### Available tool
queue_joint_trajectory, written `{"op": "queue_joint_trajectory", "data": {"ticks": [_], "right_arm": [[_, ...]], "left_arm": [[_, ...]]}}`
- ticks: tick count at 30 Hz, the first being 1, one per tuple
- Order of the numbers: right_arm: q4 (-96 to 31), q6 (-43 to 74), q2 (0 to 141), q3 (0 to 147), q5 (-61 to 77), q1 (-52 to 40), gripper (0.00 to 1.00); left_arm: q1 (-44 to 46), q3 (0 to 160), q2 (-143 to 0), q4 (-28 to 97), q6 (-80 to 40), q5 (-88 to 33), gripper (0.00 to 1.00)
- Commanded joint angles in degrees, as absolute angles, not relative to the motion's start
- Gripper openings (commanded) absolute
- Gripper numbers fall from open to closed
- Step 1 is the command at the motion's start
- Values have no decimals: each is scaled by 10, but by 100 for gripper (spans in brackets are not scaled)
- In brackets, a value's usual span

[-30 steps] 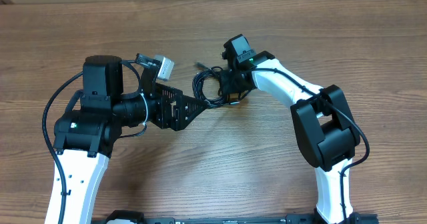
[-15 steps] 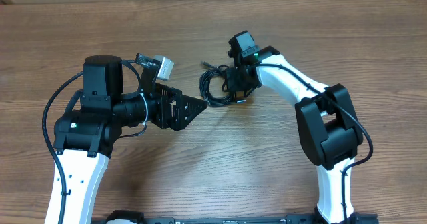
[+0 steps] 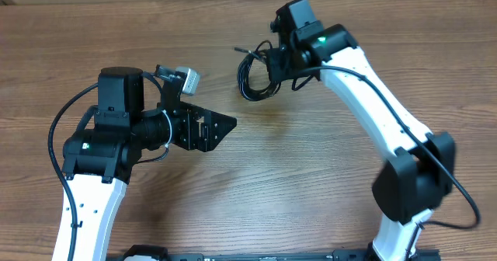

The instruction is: Untangle cables

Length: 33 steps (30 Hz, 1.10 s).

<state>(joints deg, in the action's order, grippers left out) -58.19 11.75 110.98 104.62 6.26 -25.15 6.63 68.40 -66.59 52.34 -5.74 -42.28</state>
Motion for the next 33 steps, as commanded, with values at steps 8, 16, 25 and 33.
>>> {"op": "queue_joint_trajectory", "data": {"ticks": [8,16,25,33], "right_arm": [[-586,114,996,1066,219,-251,4],[-616,120,939,1066,312,-252,4],[-705,117,913,1066,344,-252,4],[-738,70,913,1066,242,-251,4]], "left_arm": [[65,693,-660,534,-47,-324,99],[65,693,-679,542,-47,-300,99],[65,693,-707,534,-41,-300,100],[65,693,-707,498,9,-406,100]]}}
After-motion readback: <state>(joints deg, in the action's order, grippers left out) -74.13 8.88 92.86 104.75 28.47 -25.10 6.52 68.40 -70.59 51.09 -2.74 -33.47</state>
